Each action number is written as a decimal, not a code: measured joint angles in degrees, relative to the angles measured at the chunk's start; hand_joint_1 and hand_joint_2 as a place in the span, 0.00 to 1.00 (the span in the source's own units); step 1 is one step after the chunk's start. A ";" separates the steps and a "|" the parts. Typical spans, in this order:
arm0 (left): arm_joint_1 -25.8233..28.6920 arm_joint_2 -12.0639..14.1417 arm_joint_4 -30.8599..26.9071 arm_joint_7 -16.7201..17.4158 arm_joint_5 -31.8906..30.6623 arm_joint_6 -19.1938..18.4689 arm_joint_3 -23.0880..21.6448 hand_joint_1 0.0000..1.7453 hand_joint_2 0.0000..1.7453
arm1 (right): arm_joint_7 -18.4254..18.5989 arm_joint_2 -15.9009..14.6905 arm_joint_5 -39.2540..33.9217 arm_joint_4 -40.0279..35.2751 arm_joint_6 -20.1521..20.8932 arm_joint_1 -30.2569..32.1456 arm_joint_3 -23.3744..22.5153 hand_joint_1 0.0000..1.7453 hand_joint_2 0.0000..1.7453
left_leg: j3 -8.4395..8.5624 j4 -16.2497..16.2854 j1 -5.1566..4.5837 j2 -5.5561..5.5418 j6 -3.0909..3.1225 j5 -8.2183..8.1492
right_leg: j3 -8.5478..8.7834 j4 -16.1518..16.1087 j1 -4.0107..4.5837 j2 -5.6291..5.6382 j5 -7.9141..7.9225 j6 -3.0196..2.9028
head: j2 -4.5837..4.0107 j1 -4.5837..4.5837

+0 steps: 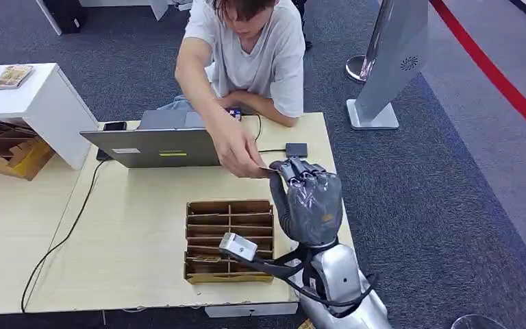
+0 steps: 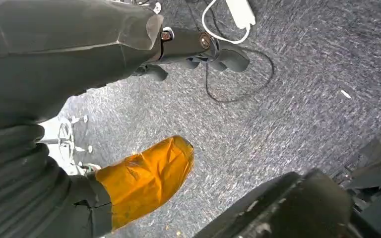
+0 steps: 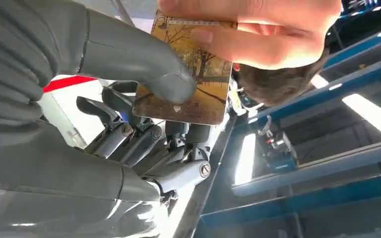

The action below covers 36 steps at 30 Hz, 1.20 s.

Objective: Pass the card to the sensor for recognition and then transmit it.

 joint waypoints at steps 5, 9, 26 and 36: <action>-0.02 0.04 0.00 0.33 -0.13 -0.07 -0.55 0.00 1.00 | 1.07 0.00 -0.35 1.48 0.83 -0.86 1.42 0.00 1.00 | 0.00 0.00 0.00 0.00 0.00 0.00 | 0.00 0.00 0.00 0.00 0.00 0.00 | 0.00 0.00; -0.04 0.07 0.00 0.37 -0.13 -0.09 -0.90 0.00 1.00 | 1.97 -0.02 -0.72 2.27 1.36 -1.23 2.32 0.00 1.00 | 0.00 0.00 0.00 0.00 0.00 0.00 | -0.01 0.00 0.00 0.00 0.00 0.00 | 0.00 0.00; -0.06 0.07 0.00 0.55 -0.31 -0.13 -0.98 0.00 1.00 | 2.21 -0.02 -0.76 2.80 1.68 -1.46 3.10 0.00 1.00 | 0.00 0.00 0.00 0.00 0.00 0.00 | -0.01 0.00 0.00 0.00 0.00 0.00 | 0.00 -0.02; -0.12 0.07 0.00 0.94 -0.31 -0.26 -1.38 0.00 1.00 | 2.30 -0.02 -0.31 2.71 1.57 -1.48 3.61 0.00 1.00 | 0.00 0.00 0.00 0.00 0.00 0.00 | -0.01 0.00 0.00 0.00 0.00 0.00 | 0.00 0.00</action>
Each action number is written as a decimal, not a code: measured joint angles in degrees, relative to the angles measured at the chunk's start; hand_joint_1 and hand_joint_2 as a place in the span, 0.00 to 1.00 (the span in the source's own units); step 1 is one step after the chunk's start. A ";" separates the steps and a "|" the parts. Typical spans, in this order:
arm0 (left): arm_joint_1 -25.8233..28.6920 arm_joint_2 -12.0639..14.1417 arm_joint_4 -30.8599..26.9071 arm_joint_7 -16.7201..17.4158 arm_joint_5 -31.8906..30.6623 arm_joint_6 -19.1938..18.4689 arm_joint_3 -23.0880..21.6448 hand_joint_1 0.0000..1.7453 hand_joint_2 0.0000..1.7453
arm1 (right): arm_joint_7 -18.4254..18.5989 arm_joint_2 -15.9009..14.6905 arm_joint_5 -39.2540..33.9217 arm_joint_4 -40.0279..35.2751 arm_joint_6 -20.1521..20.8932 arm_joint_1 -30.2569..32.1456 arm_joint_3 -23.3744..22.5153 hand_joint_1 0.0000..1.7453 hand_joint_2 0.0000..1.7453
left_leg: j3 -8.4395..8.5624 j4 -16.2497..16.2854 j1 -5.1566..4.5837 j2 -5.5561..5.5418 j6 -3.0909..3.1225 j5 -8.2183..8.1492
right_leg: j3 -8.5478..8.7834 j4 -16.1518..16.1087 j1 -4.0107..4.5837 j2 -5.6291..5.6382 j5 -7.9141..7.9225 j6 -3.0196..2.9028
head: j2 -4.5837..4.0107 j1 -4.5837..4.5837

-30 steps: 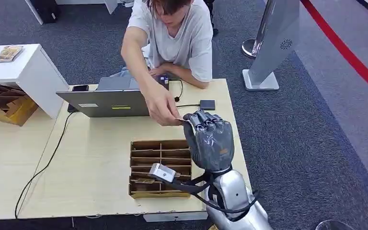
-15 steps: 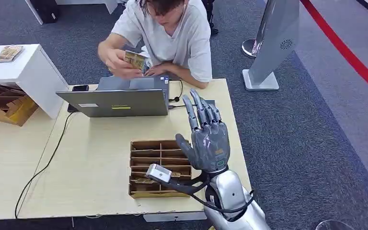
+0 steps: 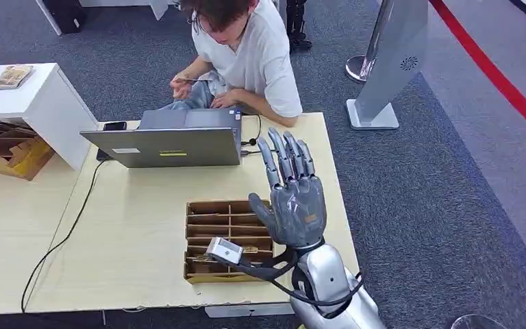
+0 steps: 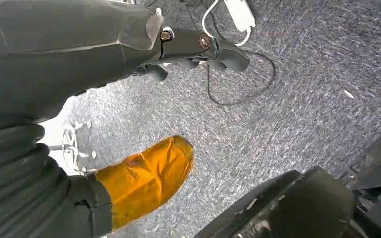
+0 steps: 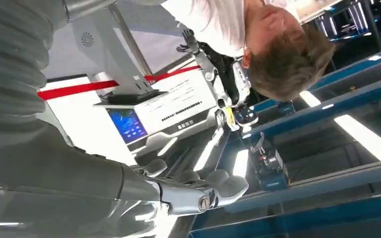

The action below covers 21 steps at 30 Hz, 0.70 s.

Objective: Pass the card to the sensor for recognition and then transmit it.

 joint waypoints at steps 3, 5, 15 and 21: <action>0.00 0.00 0.00 0.04 0.11 0.02 -0.04 0.00 1.00 | 0.02 0.00 0.00 -0.09 -0.13 0.07 0.07 0.00 1.00 | 0.00 0.00 0.00 0.00 0.00 0.00 | 0.00 0.00 0.00 0.00 0.00 0.00 | 0.00 -0.02; 0.00 0.00 0.00 0.04 0.41 0.13 -0.04 0.00 1.00 | -0.15 0.00 -0.96 -0.44 -0.39 0.45 0.17 0.00 1.00 | 0.00 0.00 0.00 0.00 0.00 0.00 | -0.01 0.00 0.00 0.00 0.00 0.00 | 0.00 0.00; 0.09 0.00 0.00 0.04 1.71 0.37 -0.04 0.00 1.00 | -3.26 -0.55 -7.17 -4.50 -0.98 4.43 1.70 0.00 1.00 | -0.01 0.00 0.00 0.00 0.00 -0.01 | -0.02 0.00 0.00 0.01 -0.01 0.00 | 0.00 -0.02; 0.14 0.00 0.00 0.18 2.25 0.77 -0.04 0.00 1.00 | -5.73 -1.12 -10.84 -7.15 -0.85 6.51 2.76 0.00 1.00 | -0.01 0.00 0.00 0.00 0.00 0.00 | -0.01 0.00 0.00 0.01 -0.01 0.00 | 0.00 -0.02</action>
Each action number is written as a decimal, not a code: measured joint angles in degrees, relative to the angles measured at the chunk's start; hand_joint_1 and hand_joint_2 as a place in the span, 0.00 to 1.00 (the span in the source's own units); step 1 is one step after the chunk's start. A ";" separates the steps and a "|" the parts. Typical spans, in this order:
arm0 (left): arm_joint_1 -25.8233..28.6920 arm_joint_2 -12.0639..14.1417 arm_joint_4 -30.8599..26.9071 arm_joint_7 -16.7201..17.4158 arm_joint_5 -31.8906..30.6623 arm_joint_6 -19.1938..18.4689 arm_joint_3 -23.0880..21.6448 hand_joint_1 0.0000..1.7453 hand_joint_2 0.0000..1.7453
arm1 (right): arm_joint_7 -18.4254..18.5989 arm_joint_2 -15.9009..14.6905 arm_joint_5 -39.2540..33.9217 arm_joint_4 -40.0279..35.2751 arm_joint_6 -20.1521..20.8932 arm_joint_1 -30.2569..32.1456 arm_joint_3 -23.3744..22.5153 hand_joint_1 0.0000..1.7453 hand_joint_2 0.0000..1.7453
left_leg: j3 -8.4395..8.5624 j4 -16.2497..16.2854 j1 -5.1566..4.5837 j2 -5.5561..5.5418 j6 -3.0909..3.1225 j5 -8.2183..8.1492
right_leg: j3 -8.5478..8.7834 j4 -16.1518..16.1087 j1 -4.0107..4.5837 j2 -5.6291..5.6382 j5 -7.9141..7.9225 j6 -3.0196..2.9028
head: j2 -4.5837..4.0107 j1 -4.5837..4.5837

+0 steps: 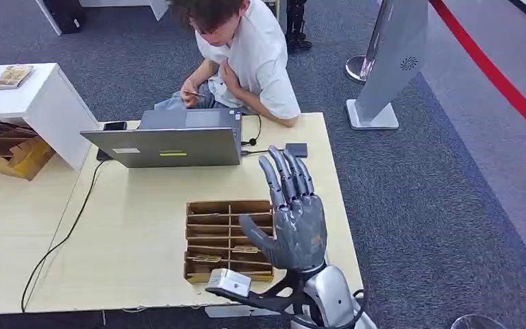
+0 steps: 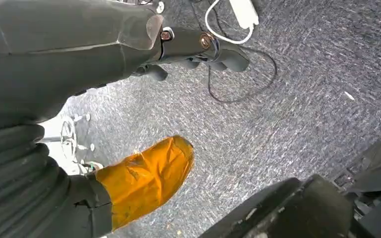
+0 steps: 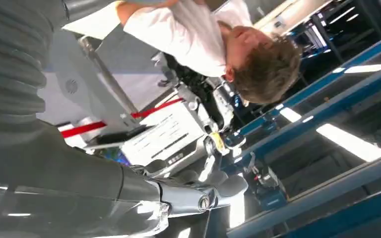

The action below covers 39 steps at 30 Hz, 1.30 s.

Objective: Pass the card to the sensor for recognition and then transmit it.

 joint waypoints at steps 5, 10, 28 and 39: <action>-0.02 0.00 0.00 0.42 0.46 0.09 0.02 0.00 1.00 | -1.70 -0.83 -3.25 -1.20 0.04 1.18 1.72 0.00 1.00 | 0.00 0.00 0.00 0.00 0.00 0.00 | -0.01 0.00 0.00 0.01 0.00 0.00 | 0.00 0.00; -0.02 0.00 0.00 0.44 0.59 0.09 0.09 0.00 1.00 | -2.80 -1.64 -5.31 -0.92 0.00 1.48 3.04 0.00 1.00 | 0.00 0.00 0.00 0.01 0.00 0.00 | -0.01 0.00 0.00 0.00 0.00 0.00 | 0.00 0.00; -0.04 -0.02 0.00 0.59 0.63 0.09 0.11 0.00 1.00 | -2.93 -2.78 -6.42 5.51 0.17 1.59 5.92 0.00 1.00 | 0.00 0.00 0.00 0.01 0.00 0.00 | 0.00 0.00 0.00 0.00 0.00 0.00 | 0.00 0.02; -0.13 -0.02 0.00 0.59 0.48 -0.20 0.11 0.00 1.00 | -2.45 -2.78 -6.45 11.76 1.31 1.59 6.25 0.00 1.00 | 0.00 0.00 0.00 0.01 0.00 0.00 | 0.00 0.00 0.00 0.00 0.00 0.00 | 0.00 0.00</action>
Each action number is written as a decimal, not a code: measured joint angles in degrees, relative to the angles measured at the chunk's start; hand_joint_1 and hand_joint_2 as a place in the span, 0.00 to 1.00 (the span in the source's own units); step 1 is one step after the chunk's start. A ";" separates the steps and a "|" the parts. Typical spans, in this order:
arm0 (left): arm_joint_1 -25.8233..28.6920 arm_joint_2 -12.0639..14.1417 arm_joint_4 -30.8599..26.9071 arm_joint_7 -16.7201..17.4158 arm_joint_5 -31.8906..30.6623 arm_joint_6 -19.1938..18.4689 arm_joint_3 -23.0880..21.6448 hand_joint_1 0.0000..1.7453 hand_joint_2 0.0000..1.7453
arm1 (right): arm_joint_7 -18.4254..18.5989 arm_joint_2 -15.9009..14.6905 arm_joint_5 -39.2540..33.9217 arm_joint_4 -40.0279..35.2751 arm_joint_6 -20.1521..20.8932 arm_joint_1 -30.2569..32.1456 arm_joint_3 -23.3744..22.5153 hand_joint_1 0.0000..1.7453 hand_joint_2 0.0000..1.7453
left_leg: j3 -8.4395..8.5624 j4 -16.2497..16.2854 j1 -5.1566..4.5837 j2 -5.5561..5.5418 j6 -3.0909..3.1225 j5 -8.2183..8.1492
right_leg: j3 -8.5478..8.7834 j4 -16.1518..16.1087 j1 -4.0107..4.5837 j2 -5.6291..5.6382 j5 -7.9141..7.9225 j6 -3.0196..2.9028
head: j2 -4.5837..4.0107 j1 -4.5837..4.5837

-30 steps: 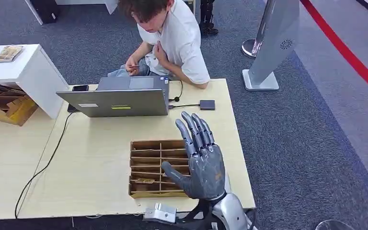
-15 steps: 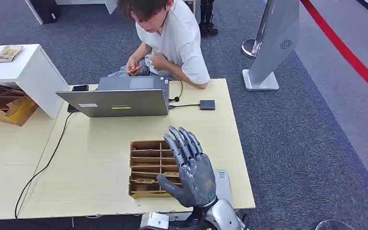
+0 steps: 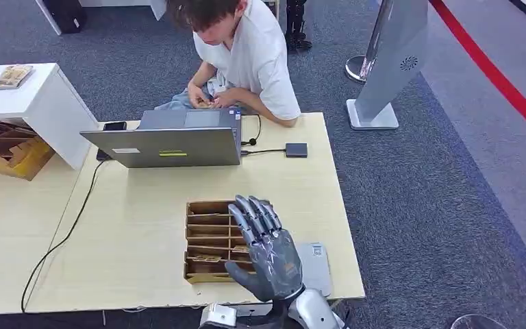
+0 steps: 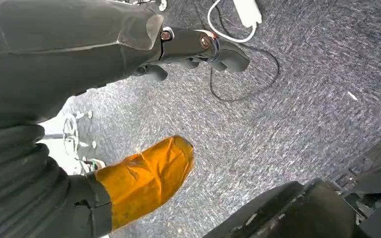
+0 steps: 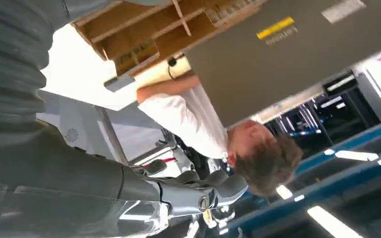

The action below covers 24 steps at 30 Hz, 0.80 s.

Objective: Pass the card to the sensor for recognition and then transmit it.

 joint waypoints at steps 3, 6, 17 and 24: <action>-0.02 0.00 0.00 -0.02 -0.07 -0.13 0.00 0.00 1.00 | 0.22 0.00 0.00 2.23 0.09 0.12 0.00 0.00 1.00 | 0.00 0.00 0.00 0.00 0.00 0.00 | 0.00 0.00 0.00 0.00 0.00 0.00 | 0.00 0.00; -0.04 0.00 0.00 -0.02 -0.13 -0.22 0.00 0.00 1.00 | 0.50 -0.02 -0.11 3.76 0.24 0.18 0.00 0.01 1.00 | 0.00 0.00 0.00 0.00 0.00 0.00 | 0.00 0.00 0.00 0.00 0.00 0.00 | 0.00 0.02; -0.08 0.00 0.00 -0.02 -0.26 -0.24 0.00 0.00 1.00 | 0.81 0.00 -0.37 6.73 0.63 0.19 -0.02 0.02 1.00 | 0.00 0.00 0.00 0.00 0.00 0.00 | 0.00 0.00 0.00 0.00 0.00 0.00 | 0.00 0.02; -0.09 0.00 0.00 -0.02 -0.33 -0.24 0.00 0.00 1.00 | 0.81 0.00 -0.37 7.34 0.63 0.20 -0.02 0.02 1.00 | 0.00 0.00 0.00 0.00 0.00 0.00 | 0.00 0.00 0.00 0.00 0.00 0.00 | 0.00 0.02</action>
